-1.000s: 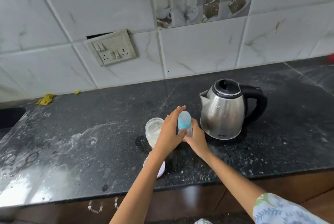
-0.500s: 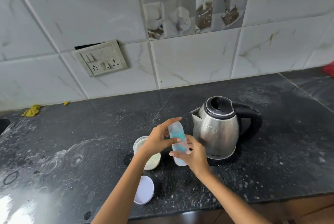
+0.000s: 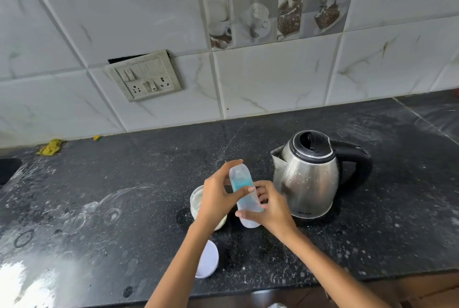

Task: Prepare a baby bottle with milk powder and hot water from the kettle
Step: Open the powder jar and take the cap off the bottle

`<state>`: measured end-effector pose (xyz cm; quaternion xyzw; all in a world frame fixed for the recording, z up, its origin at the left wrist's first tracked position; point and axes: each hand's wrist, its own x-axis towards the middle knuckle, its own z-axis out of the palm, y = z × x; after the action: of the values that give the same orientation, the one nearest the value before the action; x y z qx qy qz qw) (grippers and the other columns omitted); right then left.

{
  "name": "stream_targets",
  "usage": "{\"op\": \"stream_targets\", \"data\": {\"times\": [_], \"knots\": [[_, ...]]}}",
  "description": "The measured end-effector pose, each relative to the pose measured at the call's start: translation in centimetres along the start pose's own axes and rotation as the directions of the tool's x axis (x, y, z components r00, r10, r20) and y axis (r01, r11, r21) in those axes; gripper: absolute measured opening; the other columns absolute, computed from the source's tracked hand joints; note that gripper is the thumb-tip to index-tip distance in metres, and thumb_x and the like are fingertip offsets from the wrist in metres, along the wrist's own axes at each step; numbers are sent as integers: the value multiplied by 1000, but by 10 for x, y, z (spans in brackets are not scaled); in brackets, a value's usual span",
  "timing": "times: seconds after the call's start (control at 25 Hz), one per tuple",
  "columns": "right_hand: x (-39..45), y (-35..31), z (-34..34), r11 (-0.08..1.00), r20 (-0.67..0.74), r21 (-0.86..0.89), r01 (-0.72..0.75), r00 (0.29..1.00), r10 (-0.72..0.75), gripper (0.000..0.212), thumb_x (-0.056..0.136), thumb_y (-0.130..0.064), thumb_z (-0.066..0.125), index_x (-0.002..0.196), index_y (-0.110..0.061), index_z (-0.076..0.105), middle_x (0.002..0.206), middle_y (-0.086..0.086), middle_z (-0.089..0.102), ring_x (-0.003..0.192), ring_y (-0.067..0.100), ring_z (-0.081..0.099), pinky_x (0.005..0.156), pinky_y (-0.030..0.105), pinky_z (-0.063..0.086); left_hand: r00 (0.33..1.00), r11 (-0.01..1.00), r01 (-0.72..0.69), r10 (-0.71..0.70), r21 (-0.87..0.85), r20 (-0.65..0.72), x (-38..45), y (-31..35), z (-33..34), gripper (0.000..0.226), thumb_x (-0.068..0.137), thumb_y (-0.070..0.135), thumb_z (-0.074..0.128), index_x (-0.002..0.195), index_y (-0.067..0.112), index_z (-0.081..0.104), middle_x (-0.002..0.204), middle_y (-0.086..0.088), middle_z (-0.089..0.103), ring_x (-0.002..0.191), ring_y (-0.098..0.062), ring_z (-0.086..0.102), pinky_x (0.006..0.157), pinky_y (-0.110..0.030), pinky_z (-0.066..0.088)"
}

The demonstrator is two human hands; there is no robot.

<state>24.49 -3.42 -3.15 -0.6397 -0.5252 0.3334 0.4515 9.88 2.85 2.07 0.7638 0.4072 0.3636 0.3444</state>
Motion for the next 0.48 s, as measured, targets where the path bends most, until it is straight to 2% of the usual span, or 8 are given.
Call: {"op": "stream_targets", "data": {"times": [0.08,0.2,0.32,0.48], "knots": [[-3,-7,11,981,-184,-193,6,982,-43,70,45,-59,78,102,-22,59,93,-9,60,83,9,59,67,29,52,993,997,5,4,77,-116,-7,2,9,57,73,31,82,124,32,56,105,11,67,91,-4,62,73,-19,51],[-3,-7,22,966,-295,-257,-37,954,-42,59,48,-49,81,94,-23,53,90,-11,56,83,10,56,67,28,49,973,986,43,-4,164,-230,-16,8,16,59,75,37,79,126,30,53,108,4,62,93,-14,57,75,-28,48],[-5,3,29,970,-324,-230,-80,946,1,64,47,-50,86,90,-22,47,83,-10,57,77,14,57,63,33,48,958,982,74,-20,176,-288,-22,14,10,58,76,39,77,126,31,49,110,4,58,95,-15,52,79,-30,43],[-3,17,38,944,-300,-299,-137,953,44,64,48,-46,89,93,-18,53,83,-9,59,79,18,61,61,33,46,965,979,-31,82,201,-250,-41,10,2,55,75,24,79,123,29,51,110,14,54,94,-3,48,83,-28,41]]}}
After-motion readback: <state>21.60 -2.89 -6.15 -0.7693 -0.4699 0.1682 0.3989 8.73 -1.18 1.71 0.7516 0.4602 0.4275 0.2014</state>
